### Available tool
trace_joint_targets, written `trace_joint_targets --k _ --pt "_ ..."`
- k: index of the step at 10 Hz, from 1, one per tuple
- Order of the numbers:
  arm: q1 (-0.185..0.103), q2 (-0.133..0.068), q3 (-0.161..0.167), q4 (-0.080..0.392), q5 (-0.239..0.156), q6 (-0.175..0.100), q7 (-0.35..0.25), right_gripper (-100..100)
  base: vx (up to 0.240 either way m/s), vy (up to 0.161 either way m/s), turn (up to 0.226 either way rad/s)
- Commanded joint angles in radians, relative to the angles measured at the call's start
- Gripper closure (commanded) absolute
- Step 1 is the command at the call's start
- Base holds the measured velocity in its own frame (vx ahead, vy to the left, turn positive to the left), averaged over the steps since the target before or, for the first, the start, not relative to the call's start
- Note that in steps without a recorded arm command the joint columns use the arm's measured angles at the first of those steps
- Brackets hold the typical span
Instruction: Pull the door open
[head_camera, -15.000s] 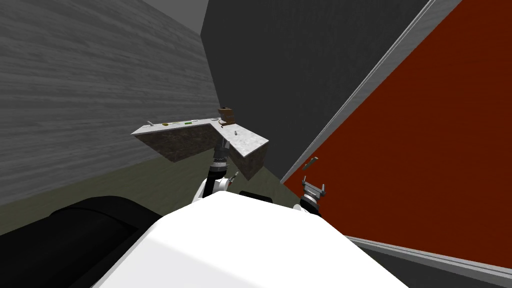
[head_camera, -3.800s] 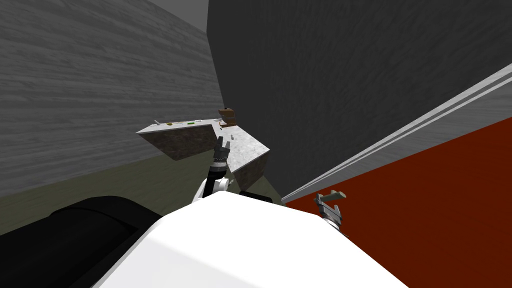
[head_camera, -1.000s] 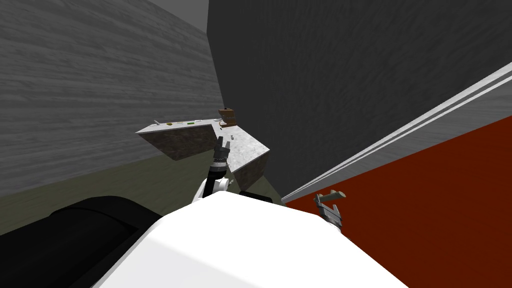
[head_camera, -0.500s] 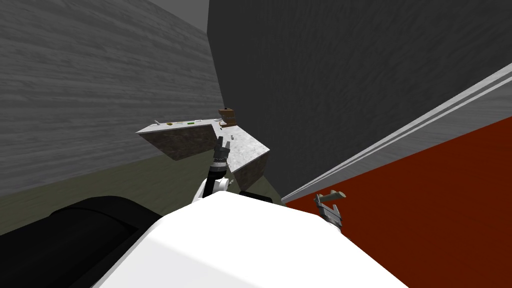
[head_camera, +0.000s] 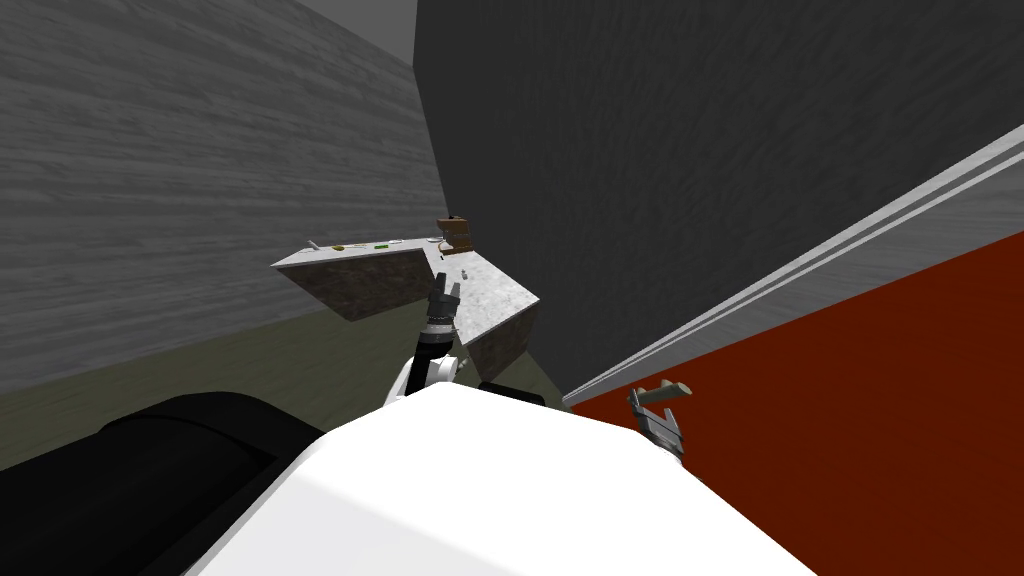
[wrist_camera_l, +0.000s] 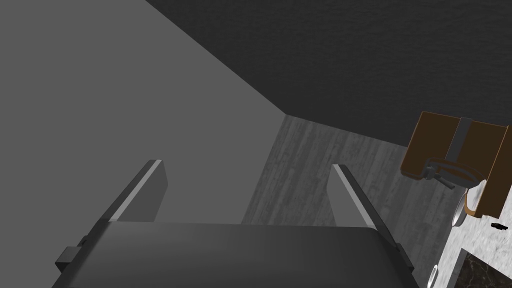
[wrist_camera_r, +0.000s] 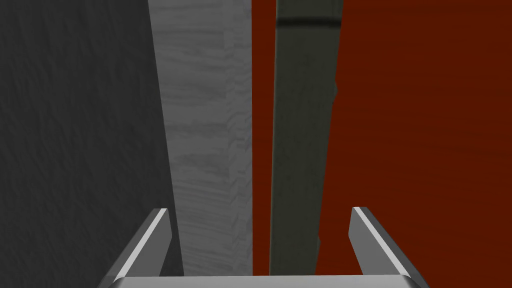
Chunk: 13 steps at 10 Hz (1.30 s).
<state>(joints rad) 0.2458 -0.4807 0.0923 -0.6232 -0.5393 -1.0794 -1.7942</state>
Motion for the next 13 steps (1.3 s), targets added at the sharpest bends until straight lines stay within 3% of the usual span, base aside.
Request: trace_joint_targets --k 1,6,7,13 --pt "0.0 0.0 0.0 0.0 0.0 0.0 0.0 -100 0.0 0.0 0.0" --pt "0.0 0.0 0.0 0.0 0.0 0.0 0.0 -100 -0.001 0.002 -0.005" --pt "0.002 -0.008 0.019 0.016 0.015 -0.027 -0.019 -100 0.0 0.0 0.0" --pt "0.002 -0.008 0.019 0.016 0.015 -0.027 -0.019 -100 0.0 0.0 -0.001"
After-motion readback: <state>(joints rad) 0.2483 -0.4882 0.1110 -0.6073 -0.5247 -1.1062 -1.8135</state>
